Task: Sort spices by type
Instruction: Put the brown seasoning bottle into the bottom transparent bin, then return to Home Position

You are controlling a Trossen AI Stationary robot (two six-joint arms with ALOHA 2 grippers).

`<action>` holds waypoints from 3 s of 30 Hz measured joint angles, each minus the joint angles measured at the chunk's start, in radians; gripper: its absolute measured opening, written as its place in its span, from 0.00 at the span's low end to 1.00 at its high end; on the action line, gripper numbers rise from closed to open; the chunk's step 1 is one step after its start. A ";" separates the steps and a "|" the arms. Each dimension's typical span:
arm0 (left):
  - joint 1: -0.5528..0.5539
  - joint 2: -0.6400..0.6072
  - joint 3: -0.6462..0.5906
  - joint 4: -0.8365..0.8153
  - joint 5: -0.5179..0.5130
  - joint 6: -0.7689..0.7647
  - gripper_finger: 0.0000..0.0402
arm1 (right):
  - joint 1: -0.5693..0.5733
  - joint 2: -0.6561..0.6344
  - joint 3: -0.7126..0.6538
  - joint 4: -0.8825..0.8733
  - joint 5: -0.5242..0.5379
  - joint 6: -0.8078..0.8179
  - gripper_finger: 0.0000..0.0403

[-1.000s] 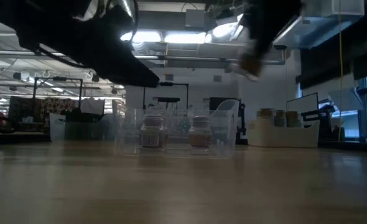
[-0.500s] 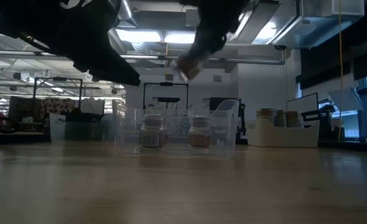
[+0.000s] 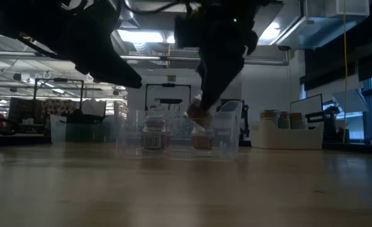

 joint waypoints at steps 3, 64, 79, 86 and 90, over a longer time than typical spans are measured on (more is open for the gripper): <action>0.000 0.000 0.000 0.001 0.000 0.000 0.51 | 0.000 0.022 0.000 -0.007 -0.007 0.000 0.46; 0.002 0.001 0.001 0.007 -0.028 -0.027 0.51 | 0.215 -0.301 0.094 -0.370 0.127 -0.024 0.57; 0.077 0.001 0.001 0.017 -0.010 -0.007 0.50 | 0.095 -0.953 -0.710 0.270 0.157 -0.023 0.37; 0.109 -0.045 0.001 0.029 0.120 0.072 0.30 | -0.017 -1.224 -0.988 0.509 0.075 -0.021 0.35; 0.114 -0.136 -0.003 0.030 0.191 0.123 0.17 | -0.040 -1.352 -1.088 0.607 0.072 -0.019 0.35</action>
